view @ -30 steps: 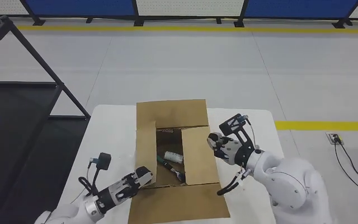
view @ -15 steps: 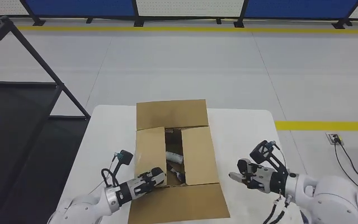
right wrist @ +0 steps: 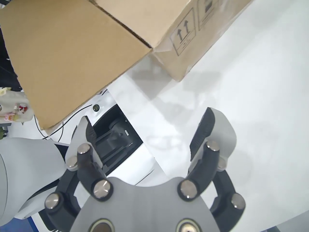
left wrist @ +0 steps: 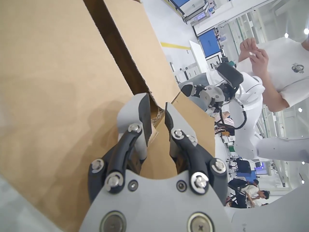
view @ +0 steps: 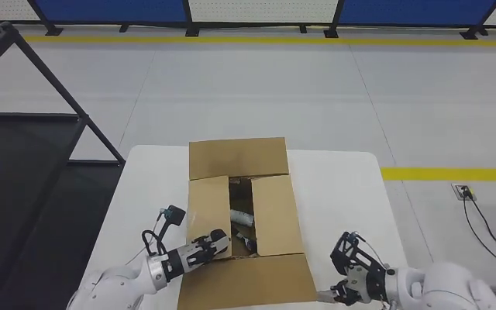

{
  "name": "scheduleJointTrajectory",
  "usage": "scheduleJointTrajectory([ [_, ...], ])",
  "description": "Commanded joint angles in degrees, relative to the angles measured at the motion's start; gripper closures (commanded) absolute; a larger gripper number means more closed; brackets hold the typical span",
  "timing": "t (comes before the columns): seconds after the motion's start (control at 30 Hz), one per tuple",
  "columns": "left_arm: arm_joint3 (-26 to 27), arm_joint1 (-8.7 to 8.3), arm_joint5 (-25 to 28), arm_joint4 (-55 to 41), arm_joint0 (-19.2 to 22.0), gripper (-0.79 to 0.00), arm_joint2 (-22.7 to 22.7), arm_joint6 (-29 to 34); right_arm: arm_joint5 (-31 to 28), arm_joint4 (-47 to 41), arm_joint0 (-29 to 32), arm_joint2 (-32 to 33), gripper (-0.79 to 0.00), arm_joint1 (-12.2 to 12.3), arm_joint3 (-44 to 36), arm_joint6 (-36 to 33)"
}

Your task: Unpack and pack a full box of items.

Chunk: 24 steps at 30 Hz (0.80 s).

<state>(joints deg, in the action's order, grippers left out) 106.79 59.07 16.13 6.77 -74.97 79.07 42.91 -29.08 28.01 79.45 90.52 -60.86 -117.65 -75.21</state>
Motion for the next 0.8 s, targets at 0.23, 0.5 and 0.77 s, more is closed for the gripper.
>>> scheduleJointTrajectory([
  [0.23,-0.2,-0.01,-0.17,0.05,0.36,-0.126,-0.6,-0.22,-6.0,-2.21,-1.45,-7.44,0.0,6.77,-1.82,5.99],
  [0.5,-0.31,-0.08,-0.06,-0.52,0.26,-0.077,-0.44,-0.5,-6.67,-11.61,-9.95,-11.29,0.0,10.74,0.66,6.68],
  [0.77,3.14,-0.57,2.93,-6.99,-2.06,-0.139,9.73,-7.81,-2.2,-19.37,-21.82,-16.84,0.0,10.5,8.94,4.7],
])
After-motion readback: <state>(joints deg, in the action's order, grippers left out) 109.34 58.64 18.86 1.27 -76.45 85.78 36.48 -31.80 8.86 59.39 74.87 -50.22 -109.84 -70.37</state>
